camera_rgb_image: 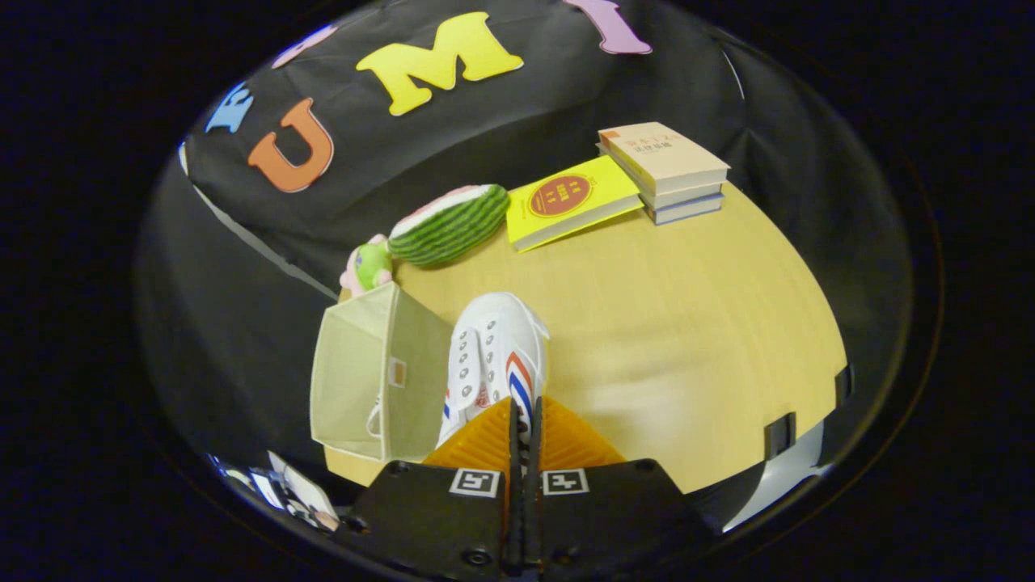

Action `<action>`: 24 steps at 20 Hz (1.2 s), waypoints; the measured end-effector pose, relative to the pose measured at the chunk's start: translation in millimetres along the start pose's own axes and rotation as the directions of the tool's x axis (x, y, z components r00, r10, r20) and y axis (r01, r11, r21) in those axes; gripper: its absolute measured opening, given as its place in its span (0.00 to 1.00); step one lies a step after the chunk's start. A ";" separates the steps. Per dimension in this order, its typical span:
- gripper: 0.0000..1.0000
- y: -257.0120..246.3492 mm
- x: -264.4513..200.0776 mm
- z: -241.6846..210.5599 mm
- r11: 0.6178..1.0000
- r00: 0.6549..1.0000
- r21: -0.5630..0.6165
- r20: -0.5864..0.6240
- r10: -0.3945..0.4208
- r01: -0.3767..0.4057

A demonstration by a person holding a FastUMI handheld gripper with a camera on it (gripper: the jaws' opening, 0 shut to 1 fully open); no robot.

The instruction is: Open the storage box then place both shoes into the box .Put the left shoe in first, then the right shoe, with the right side of both shoes facing outward in a uniform manner.

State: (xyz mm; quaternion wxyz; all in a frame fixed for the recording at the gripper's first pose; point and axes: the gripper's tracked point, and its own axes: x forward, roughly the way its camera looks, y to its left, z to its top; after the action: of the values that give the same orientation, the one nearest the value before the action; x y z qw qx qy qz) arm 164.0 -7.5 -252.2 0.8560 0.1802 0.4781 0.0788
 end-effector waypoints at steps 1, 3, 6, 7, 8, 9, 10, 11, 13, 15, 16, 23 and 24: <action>0.06 11.9 1.0 -0.1 0.999 1.000 0.031 -0.002 0.015 -0.015; 0.06 31.7 3.6 1.5 0.998 1.000 0.051 0.008 0.026 -0.026; 0.06 66.9 7.0 8.3 0.996 0.997 0.072 0.064 0.050 -0.054; 0.06 78.8 7.6 10.6 0.994 0.993 0.083 0.094 0.066 -0.074; 0.06 90.2 8.2 12.3 0.991 0.990 0.095 0.120 0.079 -0.091; 0.06 103.7 10.3 9.7 0.989 0.986 0.100 0.137 0.097 -0.111; 0.06 115.0 13.4 8.8 0.987 0.983 0.110 0.150 0.104 -0.121; 0.06 125.3 16.3 5.5 0.986 0.982 0.107 0.152 0.112 -0.129; 0.06 144.8 25.1 1.2 0.987 0.979 0.094 0.170 0.117 -0.134; 0.06 160.8 33.8 -1.1 0.984 0.967 0.102 0.223 0.122 -0.148; 0.06 167.1 39.6 -3.4 0.984 0.962 0.102 0.244 0.121 -0.149; 0.06 191.7 99.2 -21.6 0.997 0.964 0.015 0.257 0.068 -0.074; 0.06 197.2 96.5 -19.5 0.996 0.958 -0.014 0.274 0.089 -0.089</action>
State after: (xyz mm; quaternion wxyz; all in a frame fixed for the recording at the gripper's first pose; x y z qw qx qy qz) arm 206.0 208.6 -262.0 0.9097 0.2099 0.3462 0.0919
